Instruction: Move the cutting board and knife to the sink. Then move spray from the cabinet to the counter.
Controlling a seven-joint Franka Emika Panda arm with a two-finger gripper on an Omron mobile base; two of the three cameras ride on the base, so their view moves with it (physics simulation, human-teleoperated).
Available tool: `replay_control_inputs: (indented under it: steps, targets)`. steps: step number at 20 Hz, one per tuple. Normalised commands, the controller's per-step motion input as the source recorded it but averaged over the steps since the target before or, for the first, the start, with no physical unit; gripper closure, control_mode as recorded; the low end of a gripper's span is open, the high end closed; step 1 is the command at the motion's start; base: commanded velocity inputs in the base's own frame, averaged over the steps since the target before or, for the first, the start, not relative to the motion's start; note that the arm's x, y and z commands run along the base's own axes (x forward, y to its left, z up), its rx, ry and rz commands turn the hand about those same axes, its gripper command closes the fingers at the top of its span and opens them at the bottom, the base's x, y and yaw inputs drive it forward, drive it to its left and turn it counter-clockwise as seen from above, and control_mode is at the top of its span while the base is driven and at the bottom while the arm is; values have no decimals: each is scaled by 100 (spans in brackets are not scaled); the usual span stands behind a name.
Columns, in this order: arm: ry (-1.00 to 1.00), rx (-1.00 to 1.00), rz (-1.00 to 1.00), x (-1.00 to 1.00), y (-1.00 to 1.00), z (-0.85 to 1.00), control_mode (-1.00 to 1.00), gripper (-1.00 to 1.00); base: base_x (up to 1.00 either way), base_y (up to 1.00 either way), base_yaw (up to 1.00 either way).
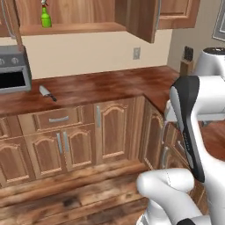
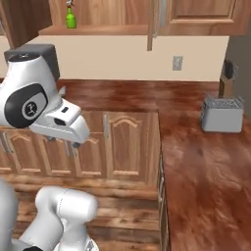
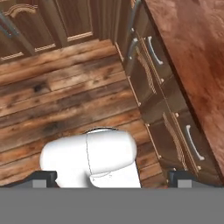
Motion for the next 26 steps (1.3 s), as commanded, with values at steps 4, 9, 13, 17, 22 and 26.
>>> replay_control_inputs:
  steps: [4,9,13,17,22,26]
  targets:
    - [0,0,0,0,0,0,100,-100,94,51,0]
    - [0,0,0,0,0,0,100,-100,84,61,2]
    - [0,0,0,0,0,0,100,-100,71,65,8]
    - [0,0,0,0,0,0,100,-100,44,72,10]
    - [0,0,0,0,0,0,100,-100,61,70,9]
    - [0,0,0,0,0,0,100,-100,54,24,4]
